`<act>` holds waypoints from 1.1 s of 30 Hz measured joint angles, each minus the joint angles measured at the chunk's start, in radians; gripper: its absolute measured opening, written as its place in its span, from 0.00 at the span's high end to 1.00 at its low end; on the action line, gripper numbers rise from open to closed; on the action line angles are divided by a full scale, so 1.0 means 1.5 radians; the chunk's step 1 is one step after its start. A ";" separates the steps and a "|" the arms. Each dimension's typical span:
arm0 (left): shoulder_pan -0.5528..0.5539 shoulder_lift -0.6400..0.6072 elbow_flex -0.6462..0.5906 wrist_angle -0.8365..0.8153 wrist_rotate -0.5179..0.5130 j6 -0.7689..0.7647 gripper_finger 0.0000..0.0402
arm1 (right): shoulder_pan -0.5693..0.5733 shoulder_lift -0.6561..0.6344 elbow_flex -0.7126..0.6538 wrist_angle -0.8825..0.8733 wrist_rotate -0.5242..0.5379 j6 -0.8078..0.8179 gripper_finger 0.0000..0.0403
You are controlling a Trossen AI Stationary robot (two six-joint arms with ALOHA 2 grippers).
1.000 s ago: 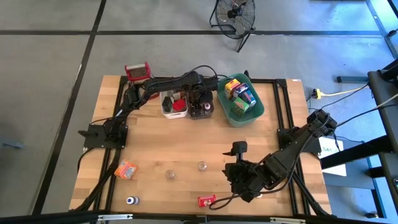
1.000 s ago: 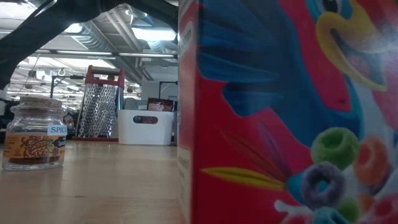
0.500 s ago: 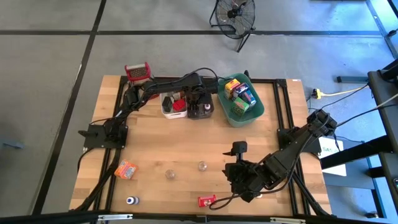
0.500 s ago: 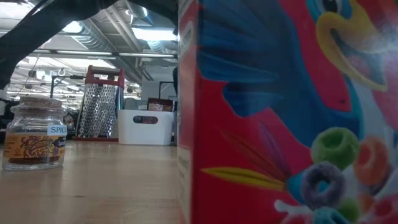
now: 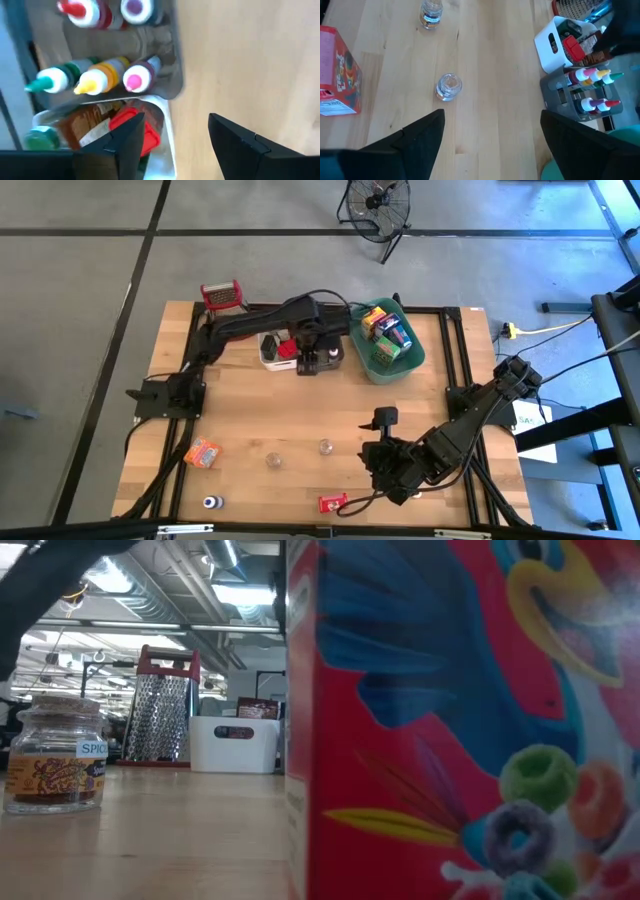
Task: Pick & Place Kitchen Items
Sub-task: Put the pink cereal box into the right green bin
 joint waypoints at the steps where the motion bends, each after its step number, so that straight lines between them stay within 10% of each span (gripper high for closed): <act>1: -0.007 -0.015 0.000 0.002 -0.010 0.000 0.47 | 0.000 0.000 0.000 -0.004 0.000 0.003 0.17; 17: -0.170 -0.208 -0.093 0.003 -0.010 -0.205 0.47 | 0.026 0.000 0.000 -0.004 -0.005 0.023 0.17; 33: -0.360 -0.227 -0.297 0.004 -0.011 -0.298 0.47 | 0.027 0.000 0.000 0.017 -0.017 0.016 0.17</act>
